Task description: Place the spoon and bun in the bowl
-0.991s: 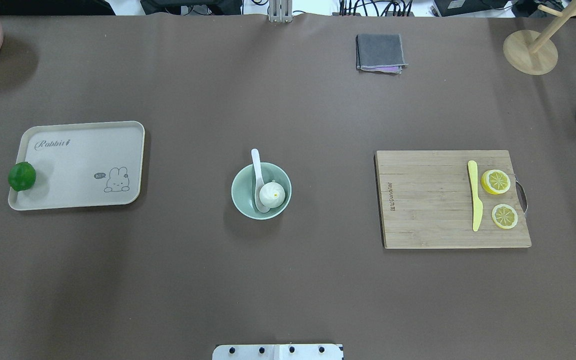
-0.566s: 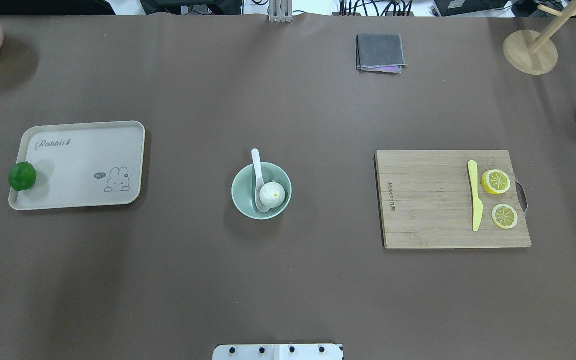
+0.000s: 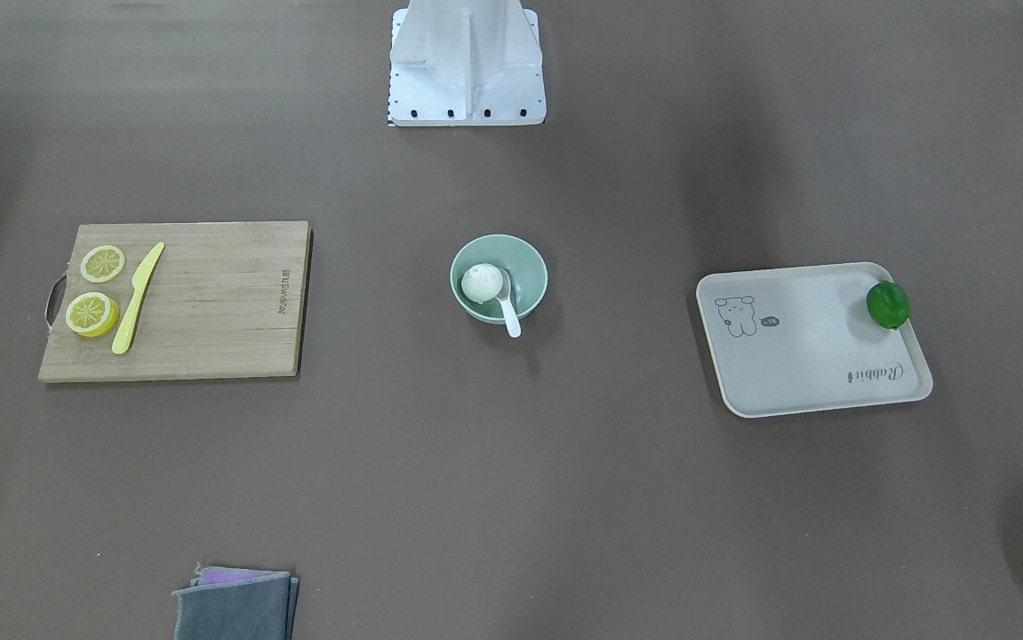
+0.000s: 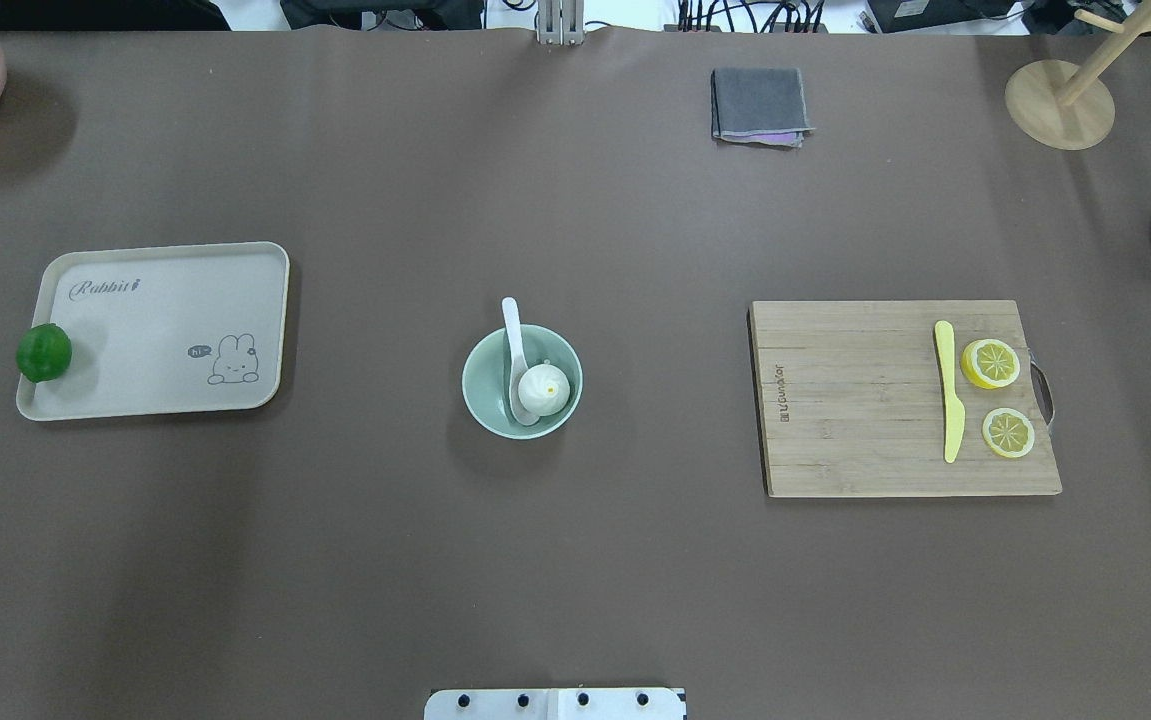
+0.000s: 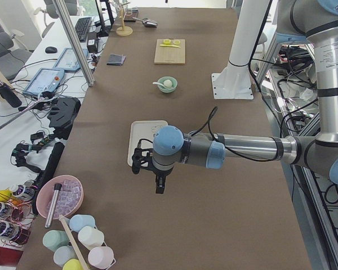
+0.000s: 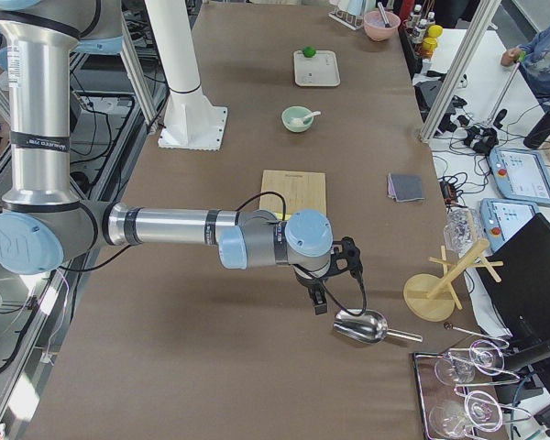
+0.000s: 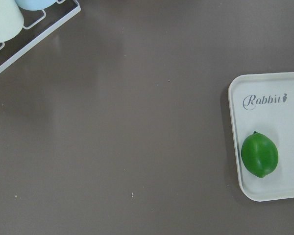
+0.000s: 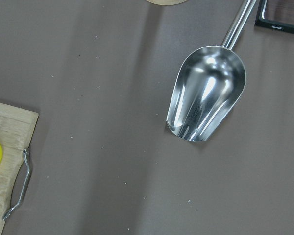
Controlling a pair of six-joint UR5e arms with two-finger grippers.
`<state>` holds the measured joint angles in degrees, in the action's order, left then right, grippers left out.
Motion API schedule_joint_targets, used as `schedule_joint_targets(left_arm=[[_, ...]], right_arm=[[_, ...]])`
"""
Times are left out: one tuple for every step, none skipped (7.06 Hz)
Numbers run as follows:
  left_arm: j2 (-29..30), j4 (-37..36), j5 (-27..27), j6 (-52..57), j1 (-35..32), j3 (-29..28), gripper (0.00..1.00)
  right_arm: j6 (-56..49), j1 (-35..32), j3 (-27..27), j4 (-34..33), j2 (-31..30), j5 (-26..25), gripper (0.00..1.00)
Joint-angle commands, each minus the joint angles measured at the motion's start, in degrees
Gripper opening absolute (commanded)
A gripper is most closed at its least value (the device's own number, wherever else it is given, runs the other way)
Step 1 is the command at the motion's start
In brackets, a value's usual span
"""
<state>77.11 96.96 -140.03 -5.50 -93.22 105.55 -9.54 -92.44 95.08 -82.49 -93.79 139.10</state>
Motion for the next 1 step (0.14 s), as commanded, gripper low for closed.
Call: schedule_joint_targets(left_arm=[[-1.18, -0.19, 0.11, -0.04, -0.38, 0.97, 0.98]], right_arm=[[0.57, 0.15, 0.28, -0.12, 0.19, -0.93, 1.0]])
